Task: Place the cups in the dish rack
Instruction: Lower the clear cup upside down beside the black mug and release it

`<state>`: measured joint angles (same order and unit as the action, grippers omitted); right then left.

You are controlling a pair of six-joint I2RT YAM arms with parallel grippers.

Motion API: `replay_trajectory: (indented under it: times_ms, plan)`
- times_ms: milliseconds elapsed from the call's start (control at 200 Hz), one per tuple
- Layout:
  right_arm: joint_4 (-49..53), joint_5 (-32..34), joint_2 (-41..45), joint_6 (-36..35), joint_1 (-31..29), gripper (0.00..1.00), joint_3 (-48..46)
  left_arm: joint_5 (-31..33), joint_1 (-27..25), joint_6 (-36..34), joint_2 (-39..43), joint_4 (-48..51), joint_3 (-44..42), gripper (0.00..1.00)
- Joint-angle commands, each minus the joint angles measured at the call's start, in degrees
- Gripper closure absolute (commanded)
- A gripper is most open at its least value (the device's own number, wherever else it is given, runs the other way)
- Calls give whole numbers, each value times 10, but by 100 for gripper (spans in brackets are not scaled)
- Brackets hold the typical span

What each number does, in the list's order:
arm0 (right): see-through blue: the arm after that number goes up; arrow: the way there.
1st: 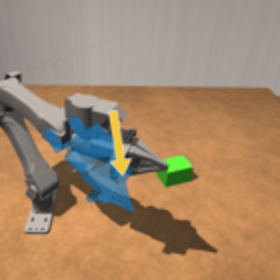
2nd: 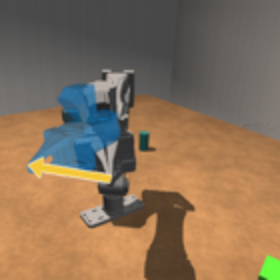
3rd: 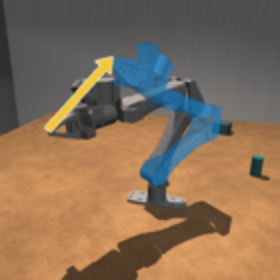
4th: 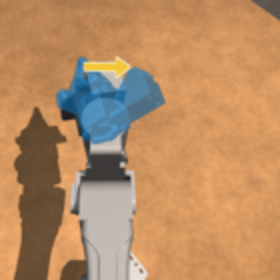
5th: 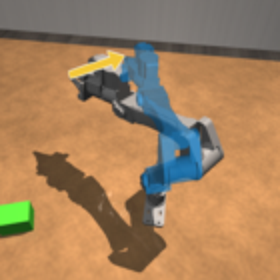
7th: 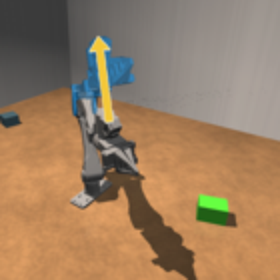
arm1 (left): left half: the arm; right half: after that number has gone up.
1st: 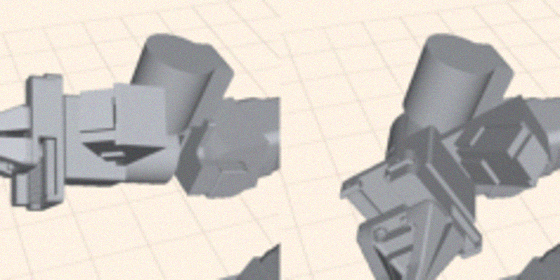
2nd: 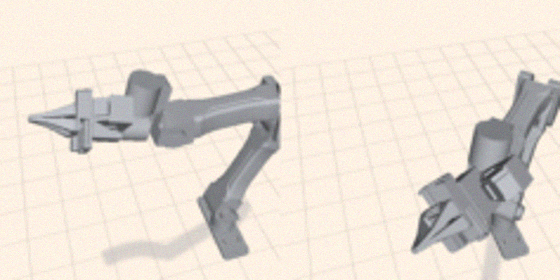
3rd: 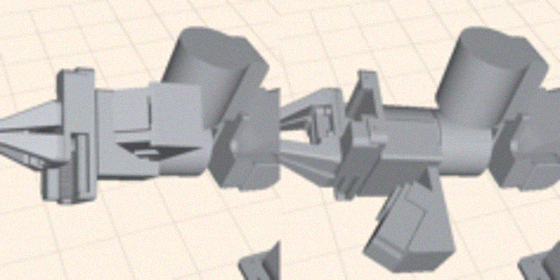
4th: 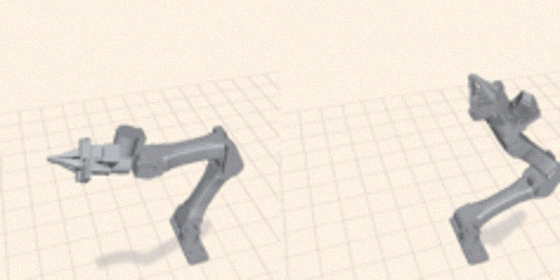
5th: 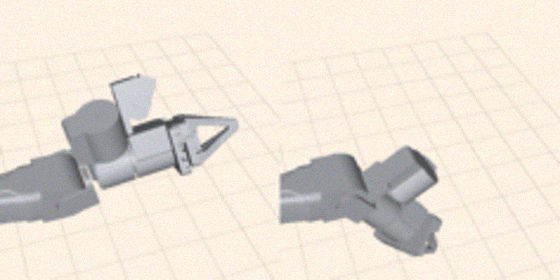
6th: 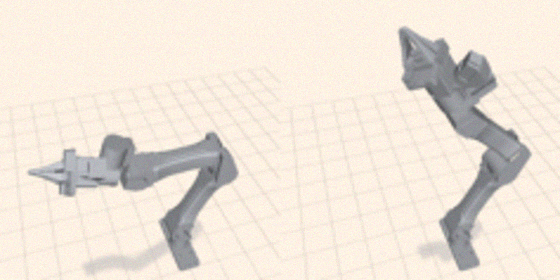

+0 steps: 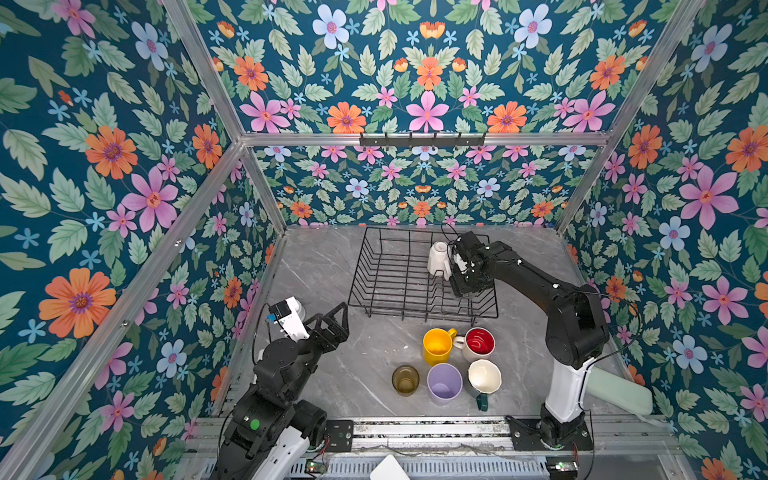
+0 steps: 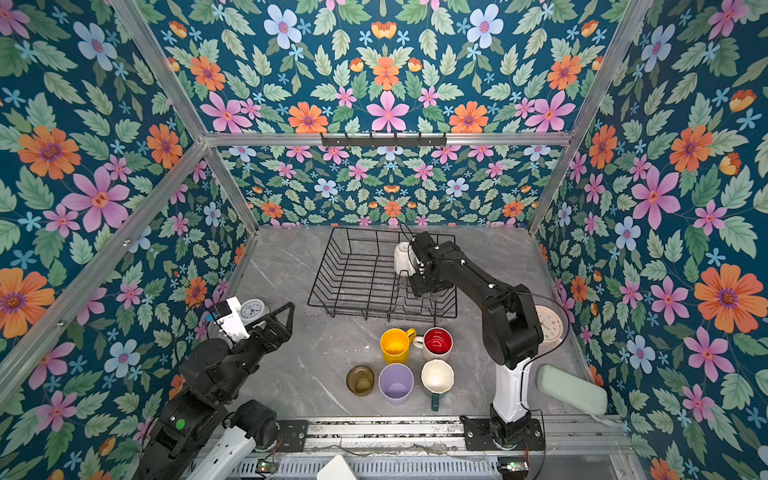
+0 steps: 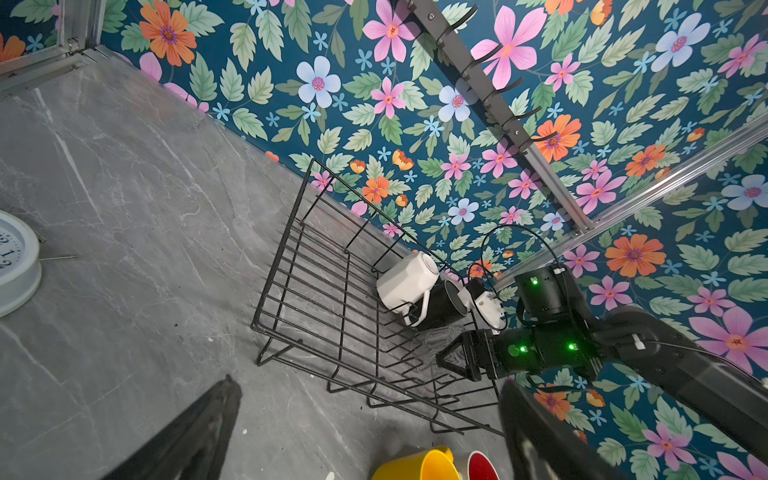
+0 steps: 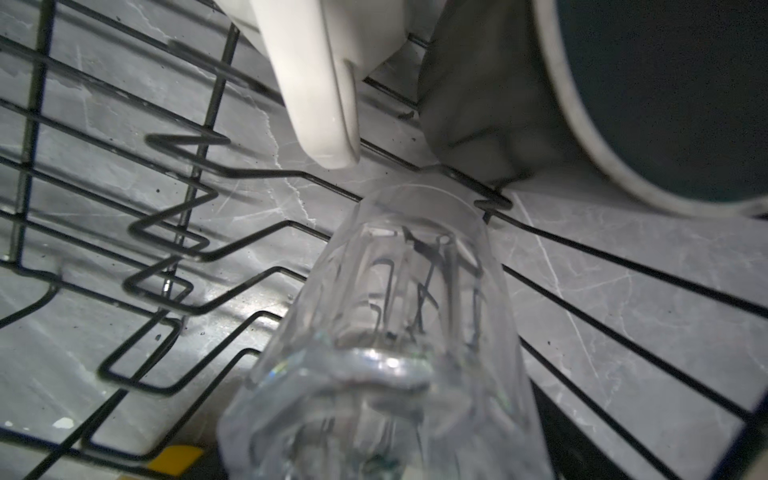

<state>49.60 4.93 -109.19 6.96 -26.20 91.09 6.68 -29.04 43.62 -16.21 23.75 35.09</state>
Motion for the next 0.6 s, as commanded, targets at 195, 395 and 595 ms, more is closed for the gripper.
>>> replay_trajectory:
  times_ms: [195,395,595]
  plan:
    - [13,16,15,-4,-1,44,4,-3,0,2,-6,-20,2,0]
    - [20,22,26,-5,-2,53,2,-4,0,2,-7,-20,2,0]
    - [19,19,36,-4,-2,53,-5,-5,0,2,-8,-21,2,0]
